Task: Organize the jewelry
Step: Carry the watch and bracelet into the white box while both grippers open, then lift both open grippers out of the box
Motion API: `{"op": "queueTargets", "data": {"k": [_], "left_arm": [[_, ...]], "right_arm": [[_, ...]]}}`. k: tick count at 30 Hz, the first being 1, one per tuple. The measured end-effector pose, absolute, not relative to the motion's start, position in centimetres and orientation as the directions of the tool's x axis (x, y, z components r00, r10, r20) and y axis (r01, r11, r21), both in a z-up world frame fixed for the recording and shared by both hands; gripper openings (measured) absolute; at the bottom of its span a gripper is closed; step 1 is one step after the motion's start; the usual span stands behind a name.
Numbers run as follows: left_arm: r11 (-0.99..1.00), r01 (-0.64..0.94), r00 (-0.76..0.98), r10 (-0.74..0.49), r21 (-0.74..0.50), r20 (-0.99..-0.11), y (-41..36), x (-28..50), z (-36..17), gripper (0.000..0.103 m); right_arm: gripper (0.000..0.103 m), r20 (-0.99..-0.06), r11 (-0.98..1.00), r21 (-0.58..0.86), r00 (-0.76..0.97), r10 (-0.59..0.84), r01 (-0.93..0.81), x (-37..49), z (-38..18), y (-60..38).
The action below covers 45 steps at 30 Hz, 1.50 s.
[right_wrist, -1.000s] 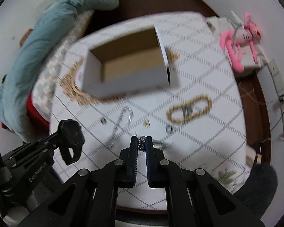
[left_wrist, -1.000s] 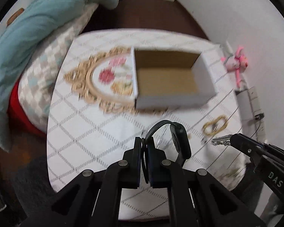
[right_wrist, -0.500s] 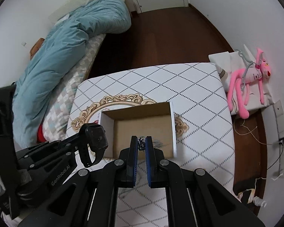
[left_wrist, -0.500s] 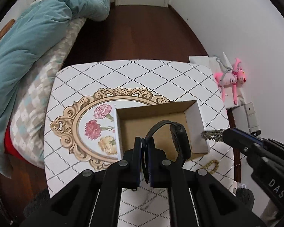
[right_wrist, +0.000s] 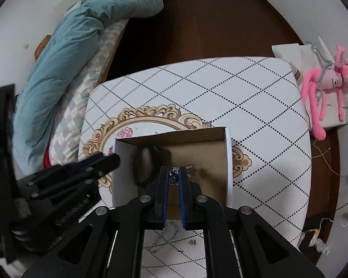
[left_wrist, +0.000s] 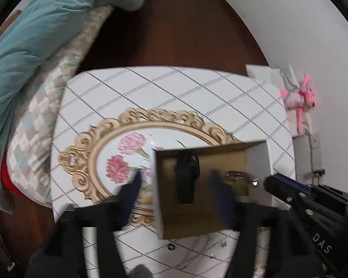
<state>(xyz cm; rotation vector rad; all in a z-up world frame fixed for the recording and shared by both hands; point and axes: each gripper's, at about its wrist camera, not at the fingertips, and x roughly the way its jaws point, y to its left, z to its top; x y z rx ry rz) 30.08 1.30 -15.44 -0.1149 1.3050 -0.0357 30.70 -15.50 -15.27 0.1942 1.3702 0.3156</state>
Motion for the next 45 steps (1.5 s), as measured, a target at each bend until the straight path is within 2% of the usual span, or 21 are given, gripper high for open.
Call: {"op": "queueTargets", "data": {"k": [2,3,4,6,7,8,9,10,12,16,22,36,45], "left_arm": [[0.996,-0.047,0.29,-0.06,-0.077,-0.955,1.8,29.7,-15.2,0.074],[0.996,-0.053,0.29,-0.047,-0.065,-0.956,2.0,29.5,-15.4,0.075],[0.996,-0.062,0.288,-0.039,-0.059,-0.957,2.2,29.3,-15.5,0.076],[0.996,-0.076,0.299,-0.029,-0.054,-0.954,2.6,28.7,-15.9,0.085],[0.995,-0.083,0.306,-0.02,-0.048,-0.952,2.8,28.3,-16.1,0.089],[0.996,-0.085,0.311,-0.013,-0.042,-0.95,2.8,27.9,-16.4,0.098],[0.996,-0.085,0.313,-0.008,-0.036,-0.95,2.8,27.6,-16.6,0.103],[0.996,-0.087,0.314,0.002,-0.026,-0.949,2.7,27.3,-16.8,0.103],[0.996,-0.089,0.31,0.027,-0.001,-0.95,2.4,26.4,-17.5,0.103],[0.996,-0.091,0.303,0.033,0.006,-0.952,1.9,25.2,-18.2,0.103],[0.995,-0.101,0.339,0.05,0.016,-0.939,1.6,23.8,-17.3,0.103],[0.995,-0.097,0.474,0.055,0.01,-0.879,0.8,19.5,-10.8,0.103],[0.994,-0.109,0.54,0.059,0.0,-0.839,0.9,16.0,-8.2,0.103]], "right_arm": [[0.017,-0.942,0.958,0.264,0.182,0.281,-0.113,30.4,-15.4,-15.7],[0.03,-0.945,0.961,0.253,0.186,0.27,-0.11,30.4,-15.4,-15.8],[0.05,-0.947,0.964,0.242,0.189,0.259,-0.106,30.1,-15.5,-16.0],[0.068,-0.954,0.974,0.201,0.202,0.219,-0.107,29.8,-15.7,-16.4],[0.068,-0.957,0.978,0.178,0.211,0.197,-0.107,29.6,-15.8,-16.5],[0.069,-0.961,0.982,0.155,0.215,0.175,-0.106,29.4,-16.0,-16.7],[0.076,-0.965,0.986,0.124,0.22,0.146,-0.108,29.1,-16.2,-16.7],[0.089,-0.968,0.99,0.079,0.23,0.103,-0.114,28.6,-16.5,-16.7],[0.096,-0.968,0.993,0.015,0.248,0.044,-0.118,28.0,-17.0,-16.7],[0.102,-0.964,0.988,-0.056,0.265,-0.017,-0.142,26.8,-18.0,-16.3],[0.102,-0.952,0.99,-0.075,0.305,-0.037,-0.116,25.6,-17.7,-16.9],[0.102,-0.876,0.996,-0.072,0.481,-0.037,-0.055,20.6,-9.7,-17.9],[0.103,-0.828,1.0,-0.007,0.561,0.003,-0.015,16.1,-6.3,-18.9]]}}
